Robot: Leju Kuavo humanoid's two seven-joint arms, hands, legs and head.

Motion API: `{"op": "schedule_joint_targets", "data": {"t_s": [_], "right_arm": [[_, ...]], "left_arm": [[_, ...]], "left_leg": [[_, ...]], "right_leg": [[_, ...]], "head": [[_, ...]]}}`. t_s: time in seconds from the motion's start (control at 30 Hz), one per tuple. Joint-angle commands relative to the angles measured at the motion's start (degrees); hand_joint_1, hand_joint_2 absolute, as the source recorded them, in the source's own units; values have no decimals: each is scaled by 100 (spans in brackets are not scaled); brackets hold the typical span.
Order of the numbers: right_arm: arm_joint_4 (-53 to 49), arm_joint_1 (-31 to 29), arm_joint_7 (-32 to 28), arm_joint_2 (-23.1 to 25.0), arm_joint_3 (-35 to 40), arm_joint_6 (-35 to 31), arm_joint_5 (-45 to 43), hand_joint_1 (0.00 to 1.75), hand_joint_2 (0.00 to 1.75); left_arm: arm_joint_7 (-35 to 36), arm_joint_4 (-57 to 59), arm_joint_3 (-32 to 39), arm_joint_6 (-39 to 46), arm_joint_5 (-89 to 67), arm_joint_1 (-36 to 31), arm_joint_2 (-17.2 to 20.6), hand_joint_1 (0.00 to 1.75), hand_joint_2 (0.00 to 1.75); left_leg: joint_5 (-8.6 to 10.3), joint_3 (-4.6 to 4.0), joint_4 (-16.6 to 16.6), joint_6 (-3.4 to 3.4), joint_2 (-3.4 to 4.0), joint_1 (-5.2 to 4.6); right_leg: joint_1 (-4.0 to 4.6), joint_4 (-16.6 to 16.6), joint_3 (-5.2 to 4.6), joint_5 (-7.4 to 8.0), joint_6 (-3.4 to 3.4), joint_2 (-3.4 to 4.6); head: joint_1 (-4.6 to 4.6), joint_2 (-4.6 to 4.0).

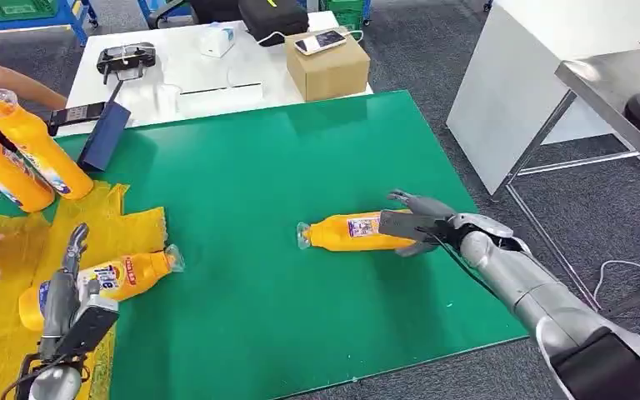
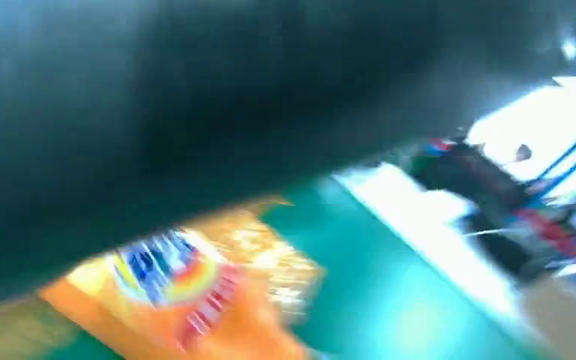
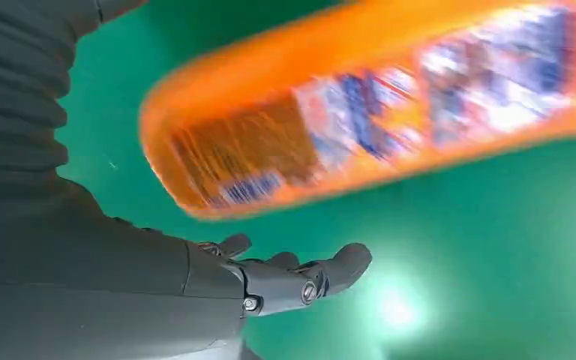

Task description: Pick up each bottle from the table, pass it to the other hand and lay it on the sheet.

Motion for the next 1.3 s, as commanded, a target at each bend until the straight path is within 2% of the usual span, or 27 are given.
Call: {"op": "schedule_joint_targets", "data": {"t_s": [0.03, 0.3, 0.37, 0.4, 0.43, 0.53, 0.57, 0.63, 0.73, 0.77, 0.83, 0.9, 0.93, 0.97, 1.03, 1.07, 1.23, 1.27, 1.3], "right_arm": [[1219, 229, -16, 277, 277, -143, 357, 0, 175], [1225, 156, -15, 271, 310, -85, 423, 0, 175], [1355, 359, 122, 431, 524, -107, 740, 0, 175], [1427, 513, 164, 541, 598, -161, 836, 79, 175], [1551, 639, 196, 666, 631, -252, 916, 175, 175], [1856, 936, 237, 987, 640, -523, 1070, 175, 175], [1896, 981, 243, 1040, 621, -589, 1094, 175, 175], [1889, 980, 244, 1050, 580, -639, 1109, 175, 175], [1890, 952, 232, 1020, 507, -605, 1121, 175, 175], [1882, 949, 227, 999, 467, -581, 1142, 175, 175], [1872, 964, 222, 977, 407, -555, 1192, 175, 175], [1879, 972, 220, 972, 363, -529, 1227, 175, 175], [1883, 980, 217, 977, 317, -519, 1262, 175, 175], [1887, 992, 217, 980, 283, -509, 1288, 175, 175], [1889, 1012, 214, 966, 253, -492, 1293, 175, 175], [1889, 1023, 214, 960, 239, -495, 1294, 175, 175], [1870, 1039, 209, 1002, 63, -542, 1224, 175, 175], [1871, 1037, 216, 1016, 26, -538, 1205, 175, 175], [1867, 1024, 218, 1026, 22, -526, 1203, 175, 175]], "left_arm": [[-131, -714, 287, -402, 586, -208, -620, 0, 0], [-142, -675, 312, -399, 605, -191, -612, 0, 0], [-201, -812, 261, -495, 735, -184, -669, 0, 0], [-198, -870, 211, -512, 740, -187, -702, 0, 0], [-185, -927, 151, -515, 738, -179, -715, 0, 0], [-121, -973, -67, -488, 672, -199, -729, 0, 0], [-99, -980, -114, -455, 635, -200, -732, 0, 0], [-92, -994, -164, -425, 610, -188, -717, 0, 0], [-86, -971, -203, -388, 598, -198, -702, 0, 0], [-98, -951, -209, -355, 611, -216, -709, 0, 0], [-102, -932, -245, -320, 605, -240, -700, 0, 0], [-111, -915, -280, -302, 617, -263, -700, 0, 0], [-117, -910, -309, -281, 617, -271, -691, 0, 0], [-121, -905, -331, -266, 618, -283, -688, 0, 0], [-122, -892, -354, -255, 618, -315, -688, 0, 0], [-122, -885, -365, -259, 621, -329, -684, 0, 0], [-17, -867, -374, -478, 870, -377, -673, 0, 0], [-17, -868, -367, -473, 872, -378, -677, 0, 0], [-17, -868, -366, -472, 872, -375, -678, 0, 0]], "left_leg": [[-2, 10, -2, -5, -27, 13], [0, 13, -3, -5, -23, 12], [-1, 15, -3, -3, -12, 8], [0, 15, -3, -9, -40, 20], [-2, 23, -7, -5, -18, 16], [-3, 46, -11, -7, -19, 22], [3, 50, -24, -14, -51, 33], [-2, 73, -24, -9, -42, 30], [-57, 134, -10, -15, 16, 37], [-65, 145, -16, -13, 10, 40], [-79, 183, -15, -14, 50, 40], [-54, 151, -25, -18, 12, 51], [-78, 194, -14, -17, 50, 45], [-69, 182, -17, -20, 32, 47], [-90, 220, -4, -19, 62, 44], [-77, 194, -10, -23, 36, 48], [-100, 235, -3, -20, 63, 47], [-87, 209, -7, -21, 42, 49], [-100, 241, -7, -20, 58, 49]], "right_leg": [[10, -10, 17, -1, -12, 8], [8, -8, 14, 2, -15, 19], [5, -6, 15, -1, -8, 10], [14, -15, 20, 4, -24, 30], [11, -16, 27, 0, -12, 11], [16, -26, 44, 0, -14, 10], [25, -45, 54, 6, -29, 24], [22, -42, 69, 1, -27, 15], [23, -27, 56, -30, -45, 42], [26, -34, 63, -29, -54, 42], [24, -29, 93, -39, -51, 57], [34, -46, 70, -19, -62, 53], [27, -28, 103, -38, -50, 61], [30, -34, 91, -31, -54, 57], [25, -17, 121, -50, -46, 68], [30, -28, 103, -41, -55, 60], [26, -17, 137, -56, -51, 72], [30, -25, 118, -45, -55, 67], [27, -22, 145, -56, -52, 70]], "head": [[2, 0], [2, 0], [2, 0], [2, 0], [2, 0], [4, 0], [2, 0], [6, 0], [4, 0], [2, 0], [4, 0], [4, 0], [0, 0], [4, 0], [4, 0], [4, 0], [2, 0], [4, 0], [4, 0]]}}
